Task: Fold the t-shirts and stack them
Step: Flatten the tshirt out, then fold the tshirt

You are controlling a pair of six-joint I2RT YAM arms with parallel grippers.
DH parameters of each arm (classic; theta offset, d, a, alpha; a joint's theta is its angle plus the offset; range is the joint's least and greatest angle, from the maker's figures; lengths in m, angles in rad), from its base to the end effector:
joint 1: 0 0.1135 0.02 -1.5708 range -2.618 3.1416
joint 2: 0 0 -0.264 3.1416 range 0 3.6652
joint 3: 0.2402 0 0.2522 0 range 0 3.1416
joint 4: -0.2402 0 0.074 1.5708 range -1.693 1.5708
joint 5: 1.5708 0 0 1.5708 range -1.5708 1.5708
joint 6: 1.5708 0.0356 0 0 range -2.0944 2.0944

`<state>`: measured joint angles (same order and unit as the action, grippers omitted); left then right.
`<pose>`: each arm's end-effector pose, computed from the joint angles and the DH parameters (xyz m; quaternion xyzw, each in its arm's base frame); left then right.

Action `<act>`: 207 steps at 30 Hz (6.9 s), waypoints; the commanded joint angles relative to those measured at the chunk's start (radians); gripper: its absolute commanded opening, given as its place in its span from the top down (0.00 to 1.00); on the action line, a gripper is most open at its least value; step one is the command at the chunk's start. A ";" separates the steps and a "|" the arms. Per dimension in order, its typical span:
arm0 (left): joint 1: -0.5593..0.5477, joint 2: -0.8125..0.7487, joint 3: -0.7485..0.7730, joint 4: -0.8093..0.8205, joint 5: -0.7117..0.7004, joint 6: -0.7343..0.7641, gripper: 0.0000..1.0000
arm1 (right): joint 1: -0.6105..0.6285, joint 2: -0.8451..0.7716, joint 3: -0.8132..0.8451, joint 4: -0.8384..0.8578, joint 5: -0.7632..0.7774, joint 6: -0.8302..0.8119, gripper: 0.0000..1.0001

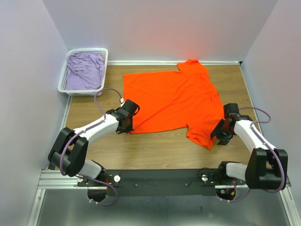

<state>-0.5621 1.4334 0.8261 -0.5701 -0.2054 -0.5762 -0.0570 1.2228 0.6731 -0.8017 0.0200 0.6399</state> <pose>0.2247 -0.1329 0.1840 -0.0269 0.9754 -0.0201 0.2179 0.1937 -0.0118 0.1779 0.3404 0.9338 0.0219 0.1077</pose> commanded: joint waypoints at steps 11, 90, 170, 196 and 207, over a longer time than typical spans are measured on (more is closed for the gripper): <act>0.013 -0.028 0.002 0.018 0.034 0.039 1.00 | 0.052 0.064 -0.063 0.047 -0.008 0.073 0.46; 0.235 0.204 0.378 0.605 0.031 0.358 1.00 | 0.109 0.223 0.550 0.708 0.055 -0.836 0.99; 0.389 0.536 0.688 0.179 0.279 0.240 1.00 | 0.098 0.141 0.449 0.107 -0.015 -0.180 0.99; 0.387 0.602 0.694 0.158 0.159 0.271 1.00 | 0.098 0.121 0.313 0.125 -0.095 -0.111 0.99; 0.387 0.654 0.693 0.133 0.126 0.283 1.00 | 0.098 0.060 0.234 0.087 -0.114 -0.086 0.99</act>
<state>-0.1825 2.0464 1.5276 -0.4072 -0.0399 -0.3099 0.0448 1.3121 0.9501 -0.6792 -0.0784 0.5312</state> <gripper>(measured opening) 0.009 0.008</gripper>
